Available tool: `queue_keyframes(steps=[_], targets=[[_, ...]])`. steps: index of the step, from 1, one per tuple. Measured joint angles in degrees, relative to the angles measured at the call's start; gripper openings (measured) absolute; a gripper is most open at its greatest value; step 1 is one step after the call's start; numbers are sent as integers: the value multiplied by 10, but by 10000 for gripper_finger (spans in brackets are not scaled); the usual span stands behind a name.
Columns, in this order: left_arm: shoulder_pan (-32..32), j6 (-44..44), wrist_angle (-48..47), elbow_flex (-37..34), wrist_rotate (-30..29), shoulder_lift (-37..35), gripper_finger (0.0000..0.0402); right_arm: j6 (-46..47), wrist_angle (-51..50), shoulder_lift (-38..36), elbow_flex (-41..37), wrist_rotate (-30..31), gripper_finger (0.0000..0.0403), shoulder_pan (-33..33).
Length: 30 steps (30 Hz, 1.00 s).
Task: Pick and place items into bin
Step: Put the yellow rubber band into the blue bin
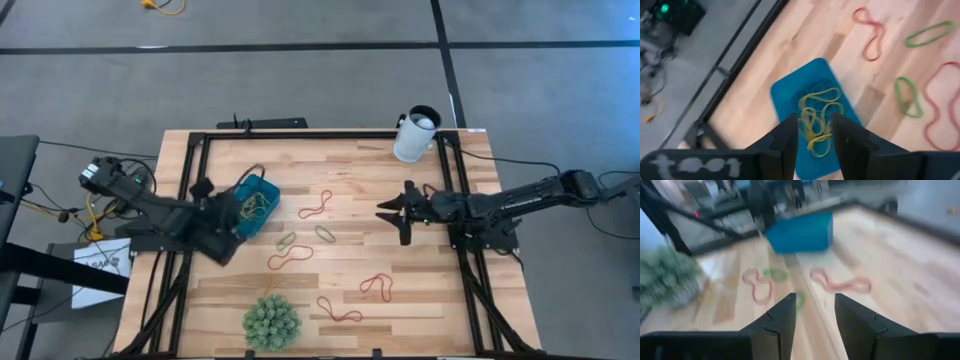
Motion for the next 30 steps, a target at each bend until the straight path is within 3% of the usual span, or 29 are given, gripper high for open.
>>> queue_keyframes(steps=[6,11,15,19,24,30], targets=[[-43,-5,180,-139,-6,-61,105,3,34,90,0,3,129,-7],[-34,56,351,-220,109,-68,105,-26,78,140,0,2,129,-21],[-12,92,422,-250,145,-68,105,-68,95,158,1,13,129,-39],[16,124,430,-253,177,-69,105,-101,69,164,0,52,129,-89],[67,170,429,-253,199,-69,105,-119,109,164,1,-10,129,-142],[94,239,426,-253,273,-72,105,-154,183,163,1,-144,129,-169]])
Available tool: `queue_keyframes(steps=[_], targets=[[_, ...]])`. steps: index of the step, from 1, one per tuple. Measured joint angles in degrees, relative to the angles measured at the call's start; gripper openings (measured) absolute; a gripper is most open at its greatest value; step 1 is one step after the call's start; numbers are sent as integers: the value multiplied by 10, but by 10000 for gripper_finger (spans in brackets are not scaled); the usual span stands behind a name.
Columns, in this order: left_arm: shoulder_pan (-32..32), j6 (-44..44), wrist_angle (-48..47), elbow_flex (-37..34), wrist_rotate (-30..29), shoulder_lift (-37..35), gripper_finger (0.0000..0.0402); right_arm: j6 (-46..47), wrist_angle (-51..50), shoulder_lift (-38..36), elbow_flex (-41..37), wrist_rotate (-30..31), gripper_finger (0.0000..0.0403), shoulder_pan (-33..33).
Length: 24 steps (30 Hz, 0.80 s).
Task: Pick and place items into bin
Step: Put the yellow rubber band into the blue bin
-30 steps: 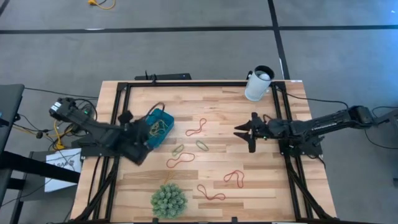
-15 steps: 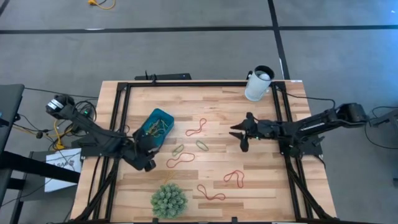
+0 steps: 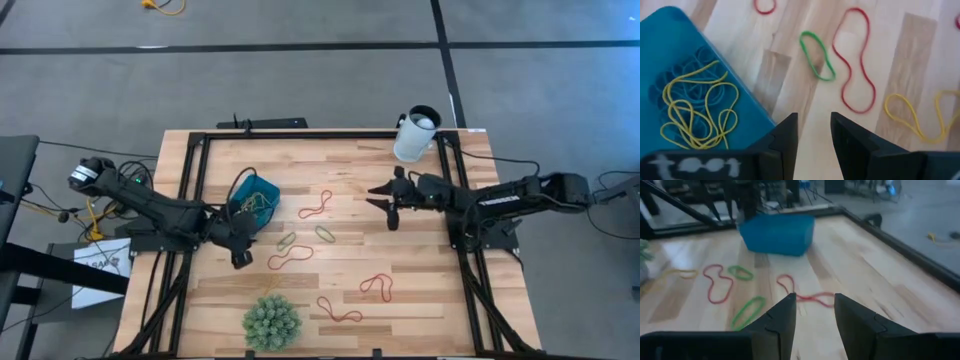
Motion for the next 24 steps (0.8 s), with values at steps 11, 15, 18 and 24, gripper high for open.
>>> queue_keyframes(steps=[11,15,18,24], targets=[[-34,9,106,-81,0,-38,105,69,50,0,0,-6,129,3],[-58,0,296,-197,26,-67,105,140,49,0,0,-5,129,19],[-74,12,362,-263,29,-85,105,159,48,0,0,-5,129,38],[-99,54,385,-303,22,-112,105,167,45,0,0,37,129,75]])
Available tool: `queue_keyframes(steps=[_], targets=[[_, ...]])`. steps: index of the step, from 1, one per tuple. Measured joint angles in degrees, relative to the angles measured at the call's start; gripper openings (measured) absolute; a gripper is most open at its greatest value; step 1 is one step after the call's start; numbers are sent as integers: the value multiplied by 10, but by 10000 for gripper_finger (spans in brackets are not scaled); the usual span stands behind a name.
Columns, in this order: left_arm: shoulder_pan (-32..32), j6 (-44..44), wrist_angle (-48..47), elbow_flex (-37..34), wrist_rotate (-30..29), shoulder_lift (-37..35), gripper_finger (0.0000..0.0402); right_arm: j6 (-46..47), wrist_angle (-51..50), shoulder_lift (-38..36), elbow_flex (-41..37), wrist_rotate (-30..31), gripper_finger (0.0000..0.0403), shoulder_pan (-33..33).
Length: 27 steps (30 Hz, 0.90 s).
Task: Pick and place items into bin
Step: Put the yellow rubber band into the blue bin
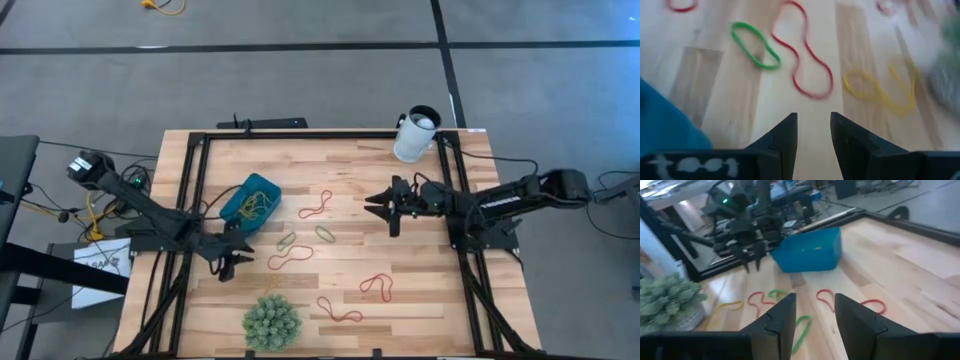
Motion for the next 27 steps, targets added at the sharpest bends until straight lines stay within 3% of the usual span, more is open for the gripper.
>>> queue_keyframes(steps=[6,10,15,21,27], targets=[[-32,131,36,-3,96,-11,105,43,0,0,0,134,129,34],[-44,135,14,-3,99,-5,105,80,8,12,0,216,129,56],[-52,141,1,-3,95,-7,105,106,86,50,0,259,129,73],[-75,118,42,-3,44,-6,105,187,128,153,31,308,129,100],[-127,101,51,-2,1,-6,105,213,130,313,156,319,129,134]])
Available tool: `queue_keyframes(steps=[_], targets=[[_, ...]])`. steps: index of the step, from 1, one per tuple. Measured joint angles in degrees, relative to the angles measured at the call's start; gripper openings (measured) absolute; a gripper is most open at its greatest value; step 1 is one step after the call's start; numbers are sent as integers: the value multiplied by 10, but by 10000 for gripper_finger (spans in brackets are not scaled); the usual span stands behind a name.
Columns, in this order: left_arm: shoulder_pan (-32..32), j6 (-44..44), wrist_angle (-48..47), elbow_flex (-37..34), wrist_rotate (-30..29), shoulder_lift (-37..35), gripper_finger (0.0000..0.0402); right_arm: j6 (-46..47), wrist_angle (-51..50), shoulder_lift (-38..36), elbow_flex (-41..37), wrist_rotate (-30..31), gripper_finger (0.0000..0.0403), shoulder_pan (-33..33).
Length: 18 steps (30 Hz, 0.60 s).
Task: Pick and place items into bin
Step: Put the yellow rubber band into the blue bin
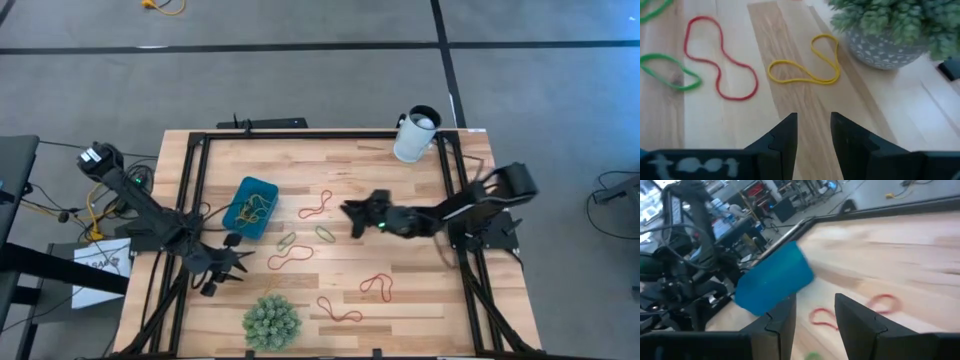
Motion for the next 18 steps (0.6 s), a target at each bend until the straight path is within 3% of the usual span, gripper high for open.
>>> queue_keyframes(steps=[5,9,14,18], targets=[[-51,-2,17,0,-60,0,105,-66,-1,88,127,-6,129,8],[-76,-9,34,1,-89,0,105,-109,-12,113,201,-44,129,19],[-89,-37,54,1,-114,24,105,-138,-13,118,243,-46,129,42],[-102,-39,117,1,-116,87,105,-119,-14,118,256,-45,129,66]])
